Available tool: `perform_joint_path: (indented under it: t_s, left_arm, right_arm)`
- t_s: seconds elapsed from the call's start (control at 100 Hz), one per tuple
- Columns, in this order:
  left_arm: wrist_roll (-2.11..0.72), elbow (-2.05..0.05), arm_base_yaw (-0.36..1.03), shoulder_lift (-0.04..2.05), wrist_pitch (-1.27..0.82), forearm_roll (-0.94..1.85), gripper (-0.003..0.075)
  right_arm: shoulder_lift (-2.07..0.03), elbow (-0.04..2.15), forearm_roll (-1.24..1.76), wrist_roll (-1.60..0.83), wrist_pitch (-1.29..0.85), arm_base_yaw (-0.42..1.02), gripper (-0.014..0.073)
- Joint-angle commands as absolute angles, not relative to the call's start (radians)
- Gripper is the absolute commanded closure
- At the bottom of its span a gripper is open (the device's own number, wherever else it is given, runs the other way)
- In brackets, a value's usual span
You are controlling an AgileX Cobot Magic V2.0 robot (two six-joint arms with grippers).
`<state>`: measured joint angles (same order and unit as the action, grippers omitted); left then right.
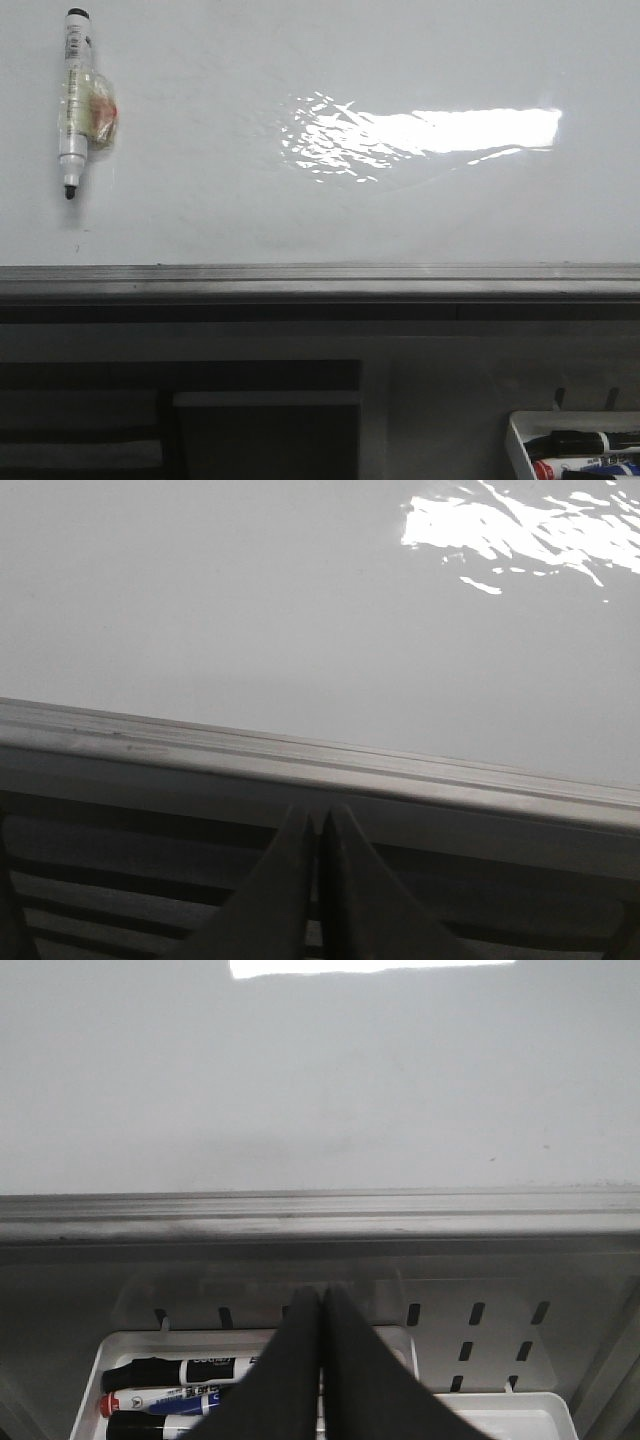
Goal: Write number 5 on whiteboard
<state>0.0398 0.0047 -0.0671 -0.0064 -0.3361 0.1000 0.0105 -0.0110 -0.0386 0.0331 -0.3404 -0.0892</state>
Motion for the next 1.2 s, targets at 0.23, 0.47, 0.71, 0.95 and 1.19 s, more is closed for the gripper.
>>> perform_joint_path:
  t_s: [0.23,0.47,0.71,0.95,1.19]
  left_arm:
    - [0.041,0.021,-0.071,-0.034,-0.282,0.110,0.0741]
    - [0.041,0.021,-0.071,-0.034,-0.282,0.110,0.0741]
    - [0.041,0.021,-0.071,-0.034,-0.273,0.068,0.0741]
    - [0.041,0.021,-0.071,-0.034,-0.249,-0.046,0.0741]
    - [0.041,0.021,-0.071,-0.034,-0.236,-0.046,0.0741]
  right_arm:
    - [0.030,-0.039,-0.056,0.028,-0.322,-0.097,0.0655]
    - [0.030,-0.039,-0.056,0.028,-0.322,-0.097,0.0655]
    - [0.030,-0.039,-0.056,0.028,-0.322,-0.097,0.0655]
    - [0.030,-0.039,-0.056,0.028,-0.318,-0.097,0.0655]
    - [0.030,-0.039,-0.061,0.028,-0.310,-0.097,0.0655]
